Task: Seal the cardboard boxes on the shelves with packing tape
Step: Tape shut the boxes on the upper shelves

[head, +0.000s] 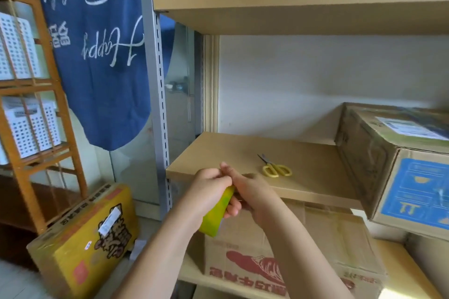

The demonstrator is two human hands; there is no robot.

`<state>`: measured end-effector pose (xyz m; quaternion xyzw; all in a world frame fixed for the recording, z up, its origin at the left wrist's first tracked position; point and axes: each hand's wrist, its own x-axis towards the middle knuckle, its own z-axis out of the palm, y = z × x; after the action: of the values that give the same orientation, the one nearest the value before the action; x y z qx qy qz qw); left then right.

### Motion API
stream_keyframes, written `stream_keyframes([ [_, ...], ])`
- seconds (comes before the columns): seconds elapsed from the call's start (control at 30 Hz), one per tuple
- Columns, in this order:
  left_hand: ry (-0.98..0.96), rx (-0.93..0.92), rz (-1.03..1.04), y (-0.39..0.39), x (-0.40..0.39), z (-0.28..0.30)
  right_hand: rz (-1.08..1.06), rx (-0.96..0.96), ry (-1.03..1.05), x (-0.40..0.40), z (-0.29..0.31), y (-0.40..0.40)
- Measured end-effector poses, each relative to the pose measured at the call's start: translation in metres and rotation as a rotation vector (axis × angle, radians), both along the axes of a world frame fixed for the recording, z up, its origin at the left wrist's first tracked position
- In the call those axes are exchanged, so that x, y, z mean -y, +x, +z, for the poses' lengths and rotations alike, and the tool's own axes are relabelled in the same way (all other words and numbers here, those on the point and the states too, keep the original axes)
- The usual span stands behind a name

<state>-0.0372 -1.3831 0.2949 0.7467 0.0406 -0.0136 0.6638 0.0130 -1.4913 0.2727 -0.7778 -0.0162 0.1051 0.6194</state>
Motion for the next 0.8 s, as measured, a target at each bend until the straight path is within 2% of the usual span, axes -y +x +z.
stream_keyframes([
  [0.07, 0.036, 0.056, -0.043, -0.009, 0.000, 0.009, 0.056, -0.013, 0.280, 0.006, 0.008, -0.008],
  [0.17, 0.097, 0.209, -0.159, -0.015, 0.012, 0.027, 0.020, 0.145, 0.378, 0.034, 0.032, -0.022],
  [0.33, 0.114, 0.484, -0.565, -0.013, 0.052, 0.069, 0.003, 0.436, 0.139, 0.122, 0.088, -0.054],
  [0.43, 0.064, 0.550, -0.794, -0.006, 0.075, 0.091, 0.142, 0.611, -0.047, 0.175, 0.123, -0.079],
  [0.53, 0.048, 0.598, -0.895, 0.000, 0.099, 0.106, 0.230, 0.619, -0.086, 0.203, 0.144, -0.088],
  [0.63, 0.057, 0.622, -0.953, 0.005, 0.119, 0.111, 0.177, 0.593, -0.206, 0.222, 0.155, -0.086],
  [0.73, 0.083, 0.636, -0.984, 0.013, 0.134, 0.112, 0.142, 0.475, -0.133, 0.236, 0.160, -0.086],
  [0.8, 0.094, 0.651, -0.989, 0.019, 0.142, 0.112, 0.056, 0.480, -0.147, 0.240, 0.163, -0.087],
])
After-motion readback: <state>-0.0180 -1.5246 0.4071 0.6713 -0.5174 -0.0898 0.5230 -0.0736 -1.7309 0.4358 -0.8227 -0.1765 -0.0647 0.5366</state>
